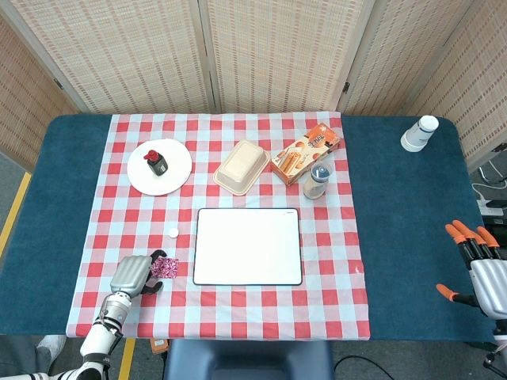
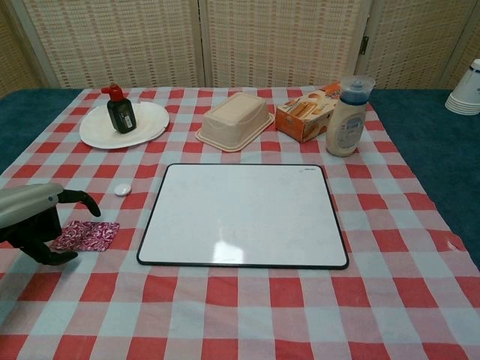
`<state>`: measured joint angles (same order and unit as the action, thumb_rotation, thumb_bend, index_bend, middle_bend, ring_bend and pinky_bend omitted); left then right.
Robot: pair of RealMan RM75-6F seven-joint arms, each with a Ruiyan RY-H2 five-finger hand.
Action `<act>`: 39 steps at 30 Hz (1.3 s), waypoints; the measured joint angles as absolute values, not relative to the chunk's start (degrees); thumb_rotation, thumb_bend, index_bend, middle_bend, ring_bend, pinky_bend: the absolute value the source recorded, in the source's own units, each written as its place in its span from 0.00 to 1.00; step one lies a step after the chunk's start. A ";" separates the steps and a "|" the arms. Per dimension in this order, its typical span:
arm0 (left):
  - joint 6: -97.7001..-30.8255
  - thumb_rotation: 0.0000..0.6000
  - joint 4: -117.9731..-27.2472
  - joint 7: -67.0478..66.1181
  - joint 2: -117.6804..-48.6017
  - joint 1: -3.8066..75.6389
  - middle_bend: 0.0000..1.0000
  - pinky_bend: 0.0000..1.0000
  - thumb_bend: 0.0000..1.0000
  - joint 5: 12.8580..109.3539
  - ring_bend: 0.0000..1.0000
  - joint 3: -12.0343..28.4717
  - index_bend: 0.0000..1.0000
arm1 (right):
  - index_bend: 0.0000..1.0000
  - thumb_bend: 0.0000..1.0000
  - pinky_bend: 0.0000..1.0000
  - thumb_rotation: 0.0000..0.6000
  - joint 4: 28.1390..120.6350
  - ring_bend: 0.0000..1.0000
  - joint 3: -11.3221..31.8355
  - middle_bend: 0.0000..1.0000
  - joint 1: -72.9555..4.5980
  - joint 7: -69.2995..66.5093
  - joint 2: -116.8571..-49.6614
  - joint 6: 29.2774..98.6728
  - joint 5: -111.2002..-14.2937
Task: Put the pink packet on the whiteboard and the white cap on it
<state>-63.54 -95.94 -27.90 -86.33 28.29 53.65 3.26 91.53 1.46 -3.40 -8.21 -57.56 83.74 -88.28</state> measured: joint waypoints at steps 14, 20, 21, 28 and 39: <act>-62.84 1.00 -95.44 -28.99 -86.71 29.23 1.00 1.00 0.29 52.28 1.00 3.62 0.29 | 0.07 0.05 0.03 1.00 91.53 0.00 1.72 0.00 -3.37 -8.65 -57.46 83.76 -87.76; -62.38 1.00 -95.01 -29.33 -86.86 29.67 1.00 1.00 0.29 51.80 1.00 3.60 0.29 | 0.07 0.05 0.03 1.00 91.51 0.00 1.70 0.00 -3.38 -8.60 -57.47 83.62 -87.68; -62.38 1.00 -94.96 -29.25 -86.88 29.70 1.00 1.00 0.29 51.78 1.00 3.64 0.29 | 0.07 0.05 0.03 1.00 91.54 0.00 1.70 0.00 -3.37 -8.53 -57.48 83.63 -87.67; -62.47 1.00 -94.17 -28.69 -87.18 29.78 1.00 1.00 0.29 51.86 1.00 3.83 0.30 | 0.07 0.05 0.03 1.00 91.63 0.00 1.72 0.00 -3.40 -8.04 -57.62 83.44 -87.46; -61.77 1.00 -93.44 -27.85 -87.18 30.05 1.00 1.00 0.29 51.71 1.00 3.91 0.33 | 0.07 0.05 0.03 1.00 91.46 0.00 1.73 0.00 -3.54 -8.03 -57.77 83.31 -87.55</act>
<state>-61.77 -93.44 -27.85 -87.18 30.05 51.71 3.91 91.46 1.73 -3.54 -8.03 -57.77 83.31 -87.55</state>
